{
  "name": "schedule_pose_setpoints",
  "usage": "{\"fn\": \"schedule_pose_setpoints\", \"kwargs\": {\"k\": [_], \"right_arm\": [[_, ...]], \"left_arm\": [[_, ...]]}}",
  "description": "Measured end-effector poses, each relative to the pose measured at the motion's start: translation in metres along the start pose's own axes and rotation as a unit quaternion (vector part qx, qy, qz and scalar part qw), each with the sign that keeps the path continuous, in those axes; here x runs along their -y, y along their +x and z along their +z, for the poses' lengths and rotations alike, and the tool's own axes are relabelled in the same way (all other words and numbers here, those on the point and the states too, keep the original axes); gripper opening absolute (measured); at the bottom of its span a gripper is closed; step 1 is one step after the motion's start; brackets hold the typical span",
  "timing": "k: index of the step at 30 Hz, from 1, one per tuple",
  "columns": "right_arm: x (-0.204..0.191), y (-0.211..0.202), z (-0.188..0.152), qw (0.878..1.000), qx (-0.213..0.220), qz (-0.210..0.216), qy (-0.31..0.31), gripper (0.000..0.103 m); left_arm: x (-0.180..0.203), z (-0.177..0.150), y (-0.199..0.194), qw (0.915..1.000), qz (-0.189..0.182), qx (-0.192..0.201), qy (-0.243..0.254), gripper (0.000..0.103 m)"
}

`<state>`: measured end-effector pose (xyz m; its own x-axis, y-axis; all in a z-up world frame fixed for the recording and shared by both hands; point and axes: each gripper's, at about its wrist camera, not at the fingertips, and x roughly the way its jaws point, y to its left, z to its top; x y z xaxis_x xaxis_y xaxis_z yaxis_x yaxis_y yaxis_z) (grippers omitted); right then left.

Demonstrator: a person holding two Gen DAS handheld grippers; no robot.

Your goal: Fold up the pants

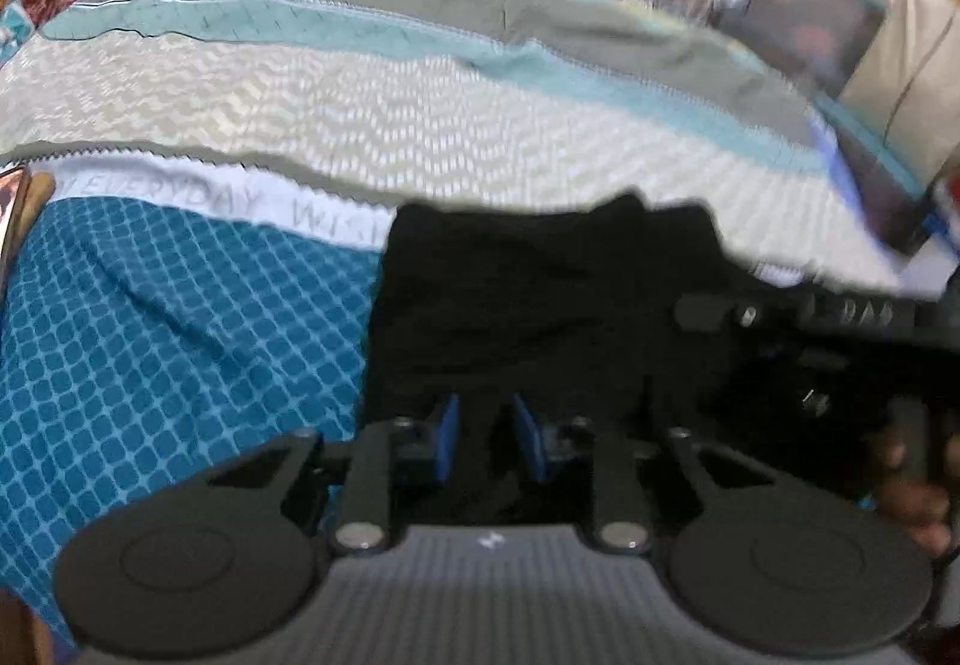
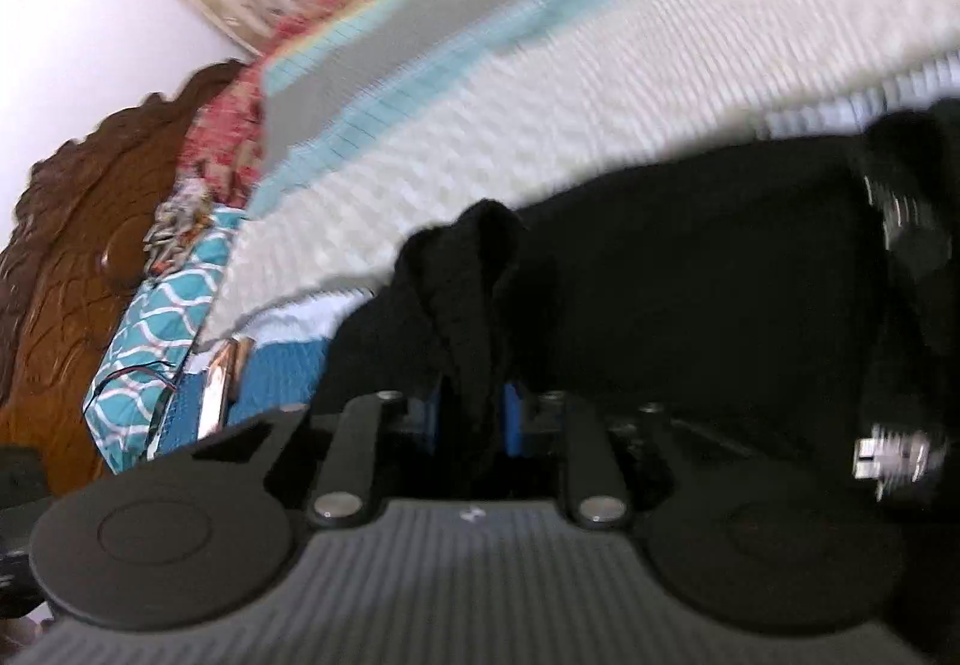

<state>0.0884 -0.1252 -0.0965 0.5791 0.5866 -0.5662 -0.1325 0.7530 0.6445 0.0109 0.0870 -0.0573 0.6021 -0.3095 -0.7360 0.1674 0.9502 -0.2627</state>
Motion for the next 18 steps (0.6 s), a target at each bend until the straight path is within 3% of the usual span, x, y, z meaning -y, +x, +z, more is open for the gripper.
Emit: {"fn": "schedule_pose_setpoints", "kwargs": {"k": [4,8,12,14,18], "right_arm": [[0.011,0.015,-0.004,0.997,-0.022,-0.064,-0.020,0.023],[0.012,0.016,-0.007,0.997,-0.020,-0.072,-0.028,0.025],[0.012,0.012,-0.004,0.997,-0.021,-0.066,-0.018,0.040],[0.009,0.000,-0.004,0.998,-0.010,-0.063,-0.022,0.049],[0.007,-0.037,-0.001,0.995,0.049,-0.061,-0.058,0.050]], "left_arm": [[0.016,-0.008,0.009,0.9987,0.025,0.010,0.044,0.021],[0.020,-0.011,0.010,0.9974,0.035,0.019,0.060,0.022],[0.019,-0.010,0.007,0.9977,0.034,0.019,0.056,0.022],[0.021,-0.011,0.009,0.9970,0.039,0.021,0.063,0.022],[0.024,-0.008,0.007,0.9968,0.042,0.016,0.065,0.023]]}}
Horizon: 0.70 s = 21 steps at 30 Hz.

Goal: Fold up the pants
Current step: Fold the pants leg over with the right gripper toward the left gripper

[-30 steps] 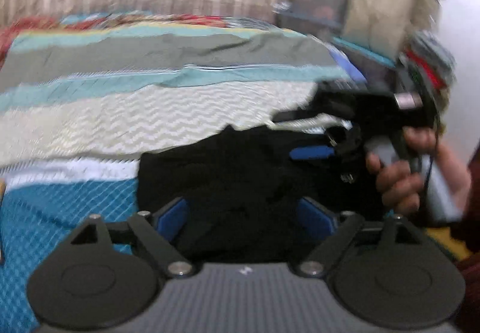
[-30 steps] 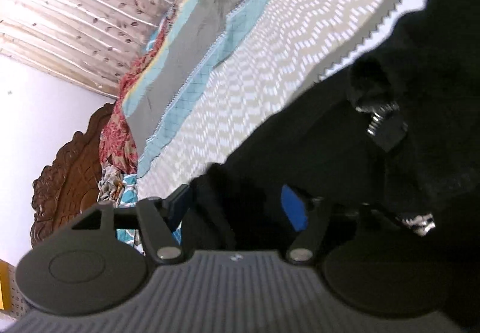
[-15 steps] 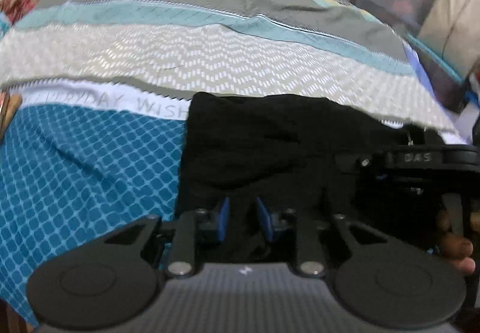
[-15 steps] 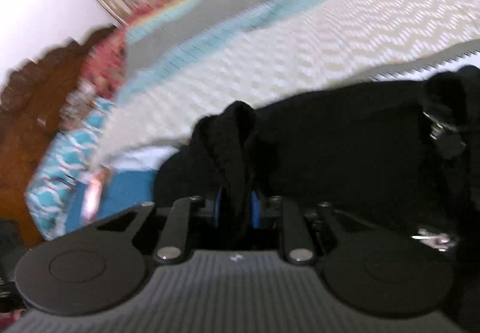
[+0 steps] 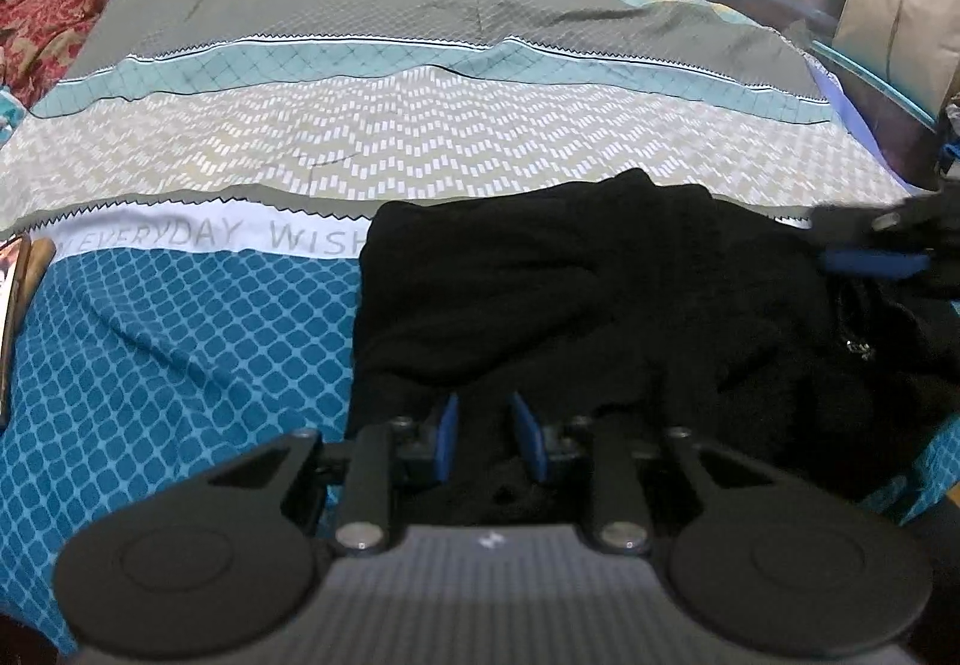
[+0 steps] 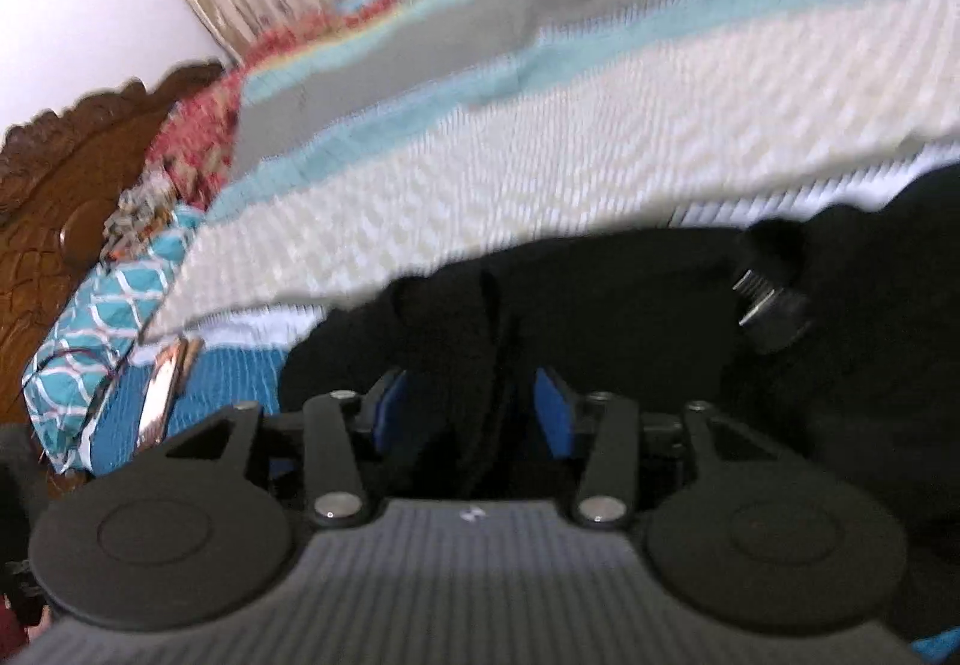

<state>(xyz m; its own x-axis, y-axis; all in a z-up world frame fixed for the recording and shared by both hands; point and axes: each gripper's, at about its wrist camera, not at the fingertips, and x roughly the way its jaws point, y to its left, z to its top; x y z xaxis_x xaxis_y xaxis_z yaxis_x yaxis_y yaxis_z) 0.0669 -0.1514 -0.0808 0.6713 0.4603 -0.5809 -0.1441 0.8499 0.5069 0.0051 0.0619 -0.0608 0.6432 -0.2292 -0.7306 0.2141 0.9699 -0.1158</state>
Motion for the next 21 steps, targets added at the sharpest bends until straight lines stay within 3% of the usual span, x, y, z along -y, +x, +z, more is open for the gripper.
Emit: {"fn": "schedule_pose_setpoints", "kwargs": {"k": [3,6,11,15,17,21], "right_arm": [[0.004,-0.022,0.004,0.999,0.050,-0.016,0.012,0.051],[0.029,-0.056,0.009,0.993,0.098,-0.057,0.032,0.057],[0.084,-0.099,0.002,0.977,0.137,-0.132,0.094,0.059],[0.122,-0.123,-0.011,0.963,0.155,-0.170,0.140,0.067],[0.135,-0.130,-0.019,0.958,0.161,-0.183,0.154,0.069],[0.162,-0.136,-0.028,0.950,0.159,-0.191,0.187,0.073]], "left_arm": [[-0.017,0.013,-0.017,0.9969,-0.056,0.014,-0.053,0.024],[-0.027,0.033,-0.029,0.9927,-0.077,0.043,-0.082,0.025],[0.002,0.067,-0.010,0.9933,-0.097,0.043,-0.044,0.025],[0.034,0.087,0.027,0.9939,-0.108,0.014,-0.013,0.025],[0.048,0.094,0.048,0.9950,-0.100,-0.004,0.000,0.025],[0.072,0.088,0.089,0.9970,-0.036,-0.051,0.047,0.027]]}}
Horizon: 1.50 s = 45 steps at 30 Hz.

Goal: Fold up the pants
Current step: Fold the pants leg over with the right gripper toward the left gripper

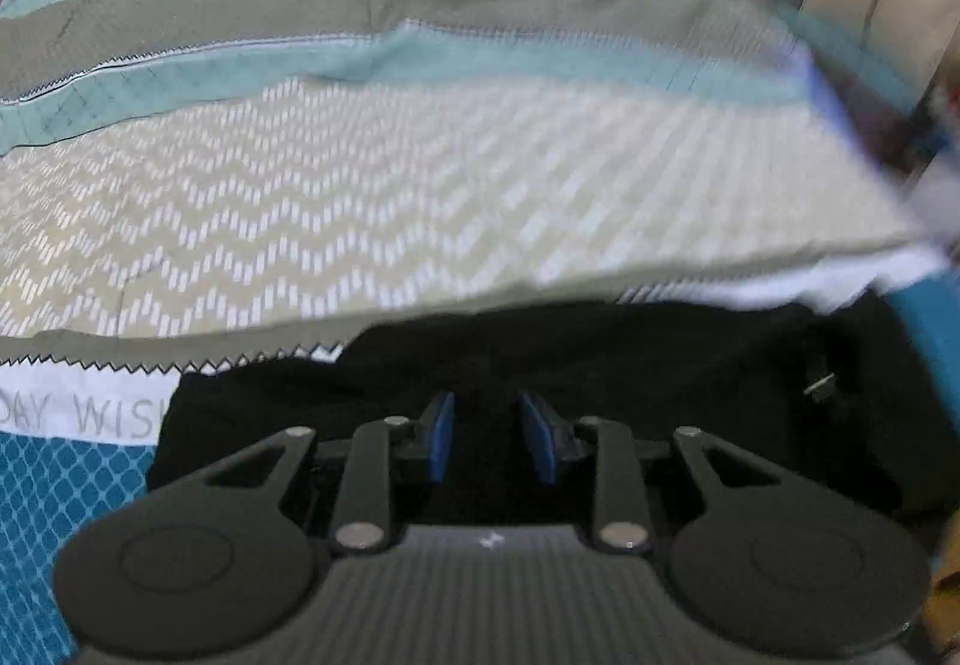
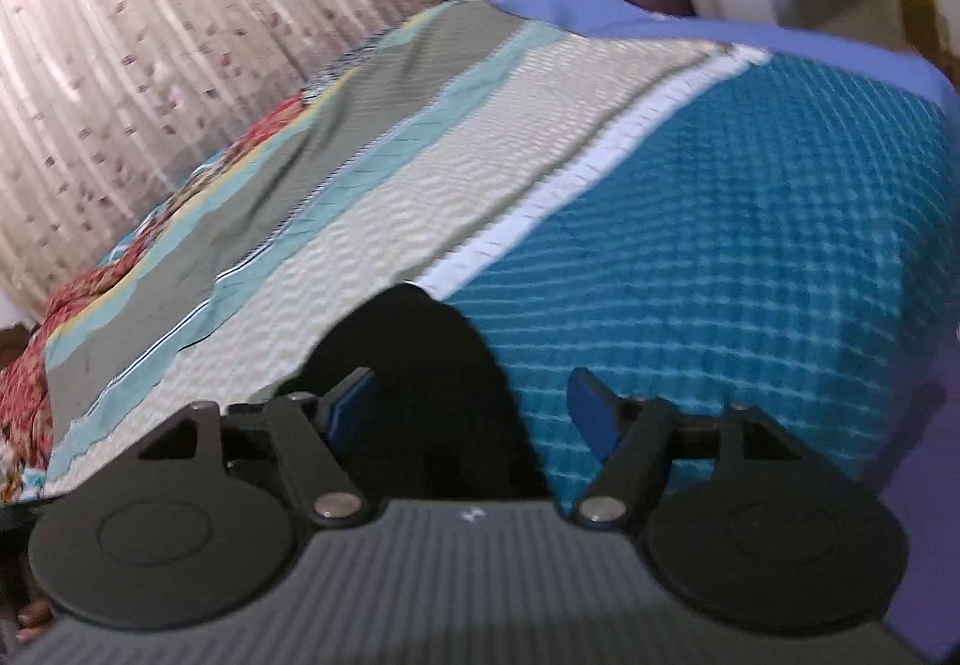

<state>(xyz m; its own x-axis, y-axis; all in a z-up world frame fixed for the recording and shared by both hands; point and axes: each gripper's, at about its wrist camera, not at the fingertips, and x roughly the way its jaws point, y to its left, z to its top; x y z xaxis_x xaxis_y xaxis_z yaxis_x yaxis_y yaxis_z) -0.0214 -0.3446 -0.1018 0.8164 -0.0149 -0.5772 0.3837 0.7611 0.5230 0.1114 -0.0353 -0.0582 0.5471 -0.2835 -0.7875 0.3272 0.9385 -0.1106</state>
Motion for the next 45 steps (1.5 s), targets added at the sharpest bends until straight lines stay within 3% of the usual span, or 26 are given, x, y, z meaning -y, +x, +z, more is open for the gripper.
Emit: {"fn": "schedule_pose_setpoints", "kwargs": {"k": [3,7,8,9,12,15,16,20,27,28,30,31,32,35,40,42,43,45], "right_arm": [[0.011,0.008,-0.002,0.999,-0.023,0.013,0.038,0.073],[0.017,0.014,-0.007,0.996,-0.052,0.045,0.055,0.072],[0.016,0.016,-0.006,0.995,-0.063,0.055,0.054,0.063],[0.014,0.019,-0.008,0.994,-0.074,0.062,0.049,0.035],[0.000,0.018,-0.011,0.995,-0.072,0.066,0.023,0.022],[-0.026,0.004,-0.004,0.994,-0.049,0.098,-0.012,0.021],[-0.037,0.000,-0.003,0.993,-0.043,0.107,-0.028,0.021],[-0.086,-0.014,-0.012,0.984,-0.026,0.125,-0.125,0.020],[-0.134,-0.018,-0.041,0.955,-0.028,0.139,-0.260,0.020],[-0.134,-0.020,-0.043,0.951,-0.030,0.144,-0.270,0.020],[-0.139,-0.025,-0.050,0.942,-0.031,0.153,-0.296,0.020],[-0.142,-0.027,-0.052,0.938,-0.029,0.159,-0.308,0.020],[-0.146,-0.030,-0.054,0.933,-0.025,0.169,-0.318,0.020],[-0.153,-0.040,-0.061,0.922,-0.019,0.188,-0.337,0.019],[-0.150,-0.034,-0.051,0.923,-0.037,0.234,-0.304,0.025],[-0.157,-0.033,-0.053,0.918,-0.044,0.236,-0.317,0.042],[-0.161,-0.033,-0.057,0.914,-0.044,0.233,-0.331,0.042],[-0.170,-0.031,-0.068,0.905,-0.064,0.233,-0.351,0.012]], "left_arm": [[0.009,0.002,-0.003,0.9997,0.022,0.000,0.012,0.028],[0.002,0.012,-0.031,0.9996,-0.004,0.011,-0.025,0.039],[0.000,0.016,-0.042,0.9988,-0.014,0.023,-0.041,0.040],[-0.003,0.021,-0.053,0.9975,-0.025,0.035,-0.057,0.040],[0.003,0.038,-0.077,0.9937,-0.063,0.049,-0.079,0.048],[0.034,0.056,-0.095,0.9911,-0.113,0.048,-0.051,0.080],[0.048,0.061,-0.097,0.9903,-0.127,0.045,-0.033,0.096],[0.116,0.072,-0.093,0.9868,-0.154,0.015,0.048,0.099],[0.170,0.077,-0.058,0.9824,-0.150,-0.070,0.086,0.100],[0.172,0.074,-0.055,0.9817,-0.149,-0.076,0.092,0.098],[0.173,0.071,-0.046,0.9835,-0.118,-0.076,0.114,0.061],[0.171,0.069,-0.041,0.9843,-0.104,-0.082,0.117,0.028],[0.162,0.069,-0.038,0.9856,-0.099,-0.087,0.106,0.017],[0.118,0.072,-0.040,0.9848,-0.144,-0.090,0.036,0.016],[0.055,0.073,-0.058,0.9803,-0.177,-0.078,-0.039,0.016],[0.036,0.075,-0.059,0.9798,-0.177,-0.072,-0.059,0.016],[0.027,0.074,-0.063,0.9793,-0.177,-0.069,-0.069,0.016],[0.010,0.070,-0.067,0.9780,-0.180,-0.063,-0.086,0.015]]}}
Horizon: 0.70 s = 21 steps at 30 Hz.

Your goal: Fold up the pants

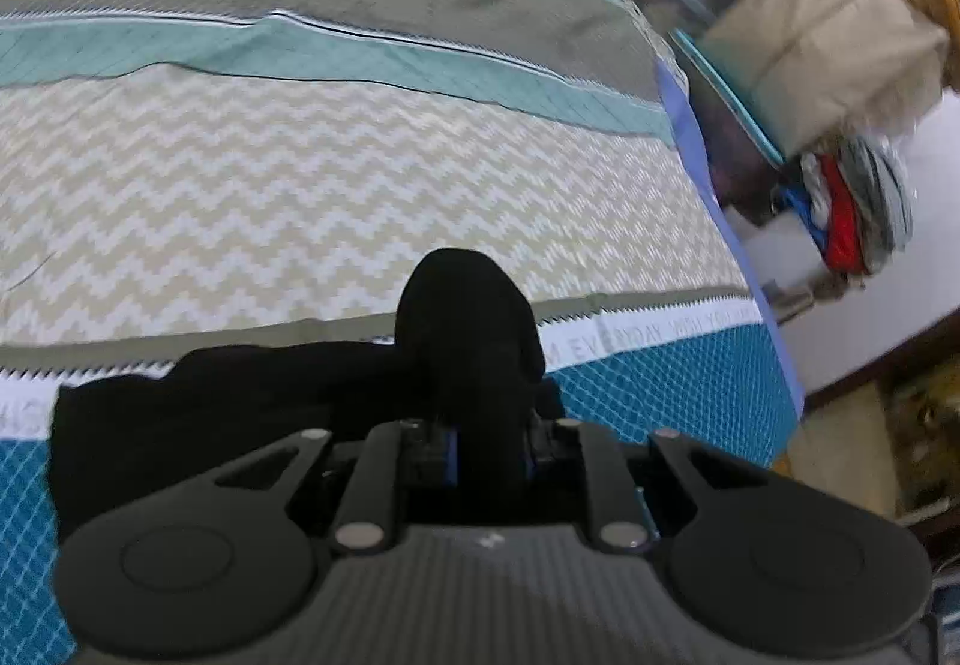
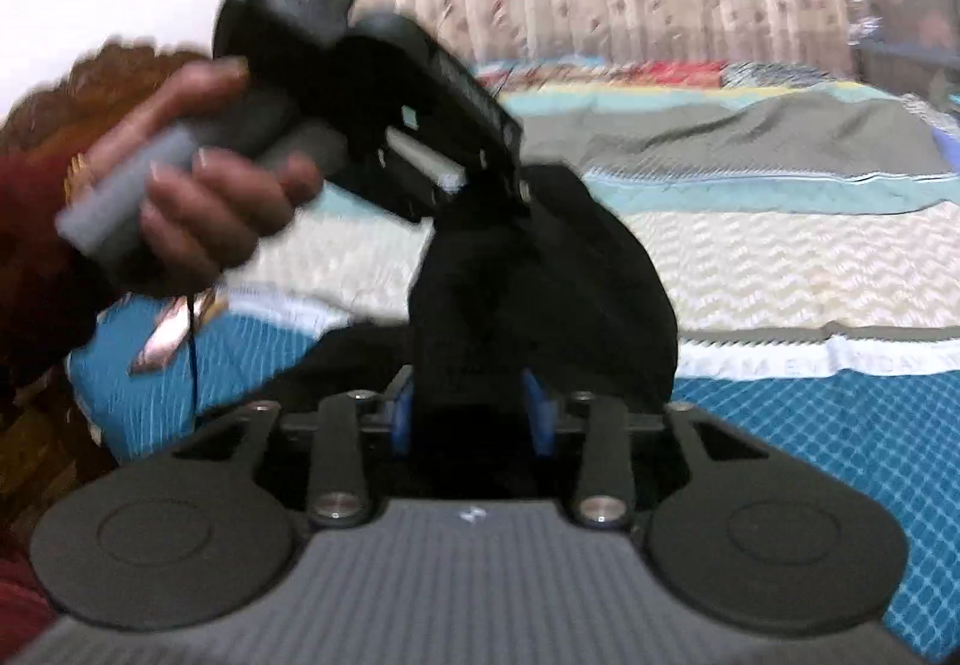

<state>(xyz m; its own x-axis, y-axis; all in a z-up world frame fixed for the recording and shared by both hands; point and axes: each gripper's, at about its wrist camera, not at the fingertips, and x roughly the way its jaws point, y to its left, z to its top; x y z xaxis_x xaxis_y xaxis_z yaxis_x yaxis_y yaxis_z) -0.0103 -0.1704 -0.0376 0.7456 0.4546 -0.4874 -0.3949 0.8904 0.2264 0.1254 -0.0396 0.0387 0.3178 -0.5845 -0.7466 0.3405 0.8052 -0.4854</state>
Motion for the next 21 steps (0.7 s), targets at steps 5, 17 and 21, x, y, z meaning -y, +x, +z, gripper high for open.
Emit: {"fn": "schedule_pose_setpoints", "kwargs": {"k": [5,17,21], "right_arm": [[-0.029,0.009,0.020,0.998,-0.006,0.050,-0.037,0.011],[-0.098,0.104,0.043,0.973,-0.130,0.174,-0.076,0.012],[-0.097,0.139,0.027,0.960,-0.189,0.202,-0.035,0.013]], "left_arm": [[-0.033,-0.005,-0.029,0.9992,-0.008,0.030,-0.025,0.016],[-0.159,-0.044,-0.051,0.9894,0.069,0.043,-0.120,0.024],[-0.187,-0.061,-0.031,0.9820,0.109,0.032,-0.151,0.052]]}}
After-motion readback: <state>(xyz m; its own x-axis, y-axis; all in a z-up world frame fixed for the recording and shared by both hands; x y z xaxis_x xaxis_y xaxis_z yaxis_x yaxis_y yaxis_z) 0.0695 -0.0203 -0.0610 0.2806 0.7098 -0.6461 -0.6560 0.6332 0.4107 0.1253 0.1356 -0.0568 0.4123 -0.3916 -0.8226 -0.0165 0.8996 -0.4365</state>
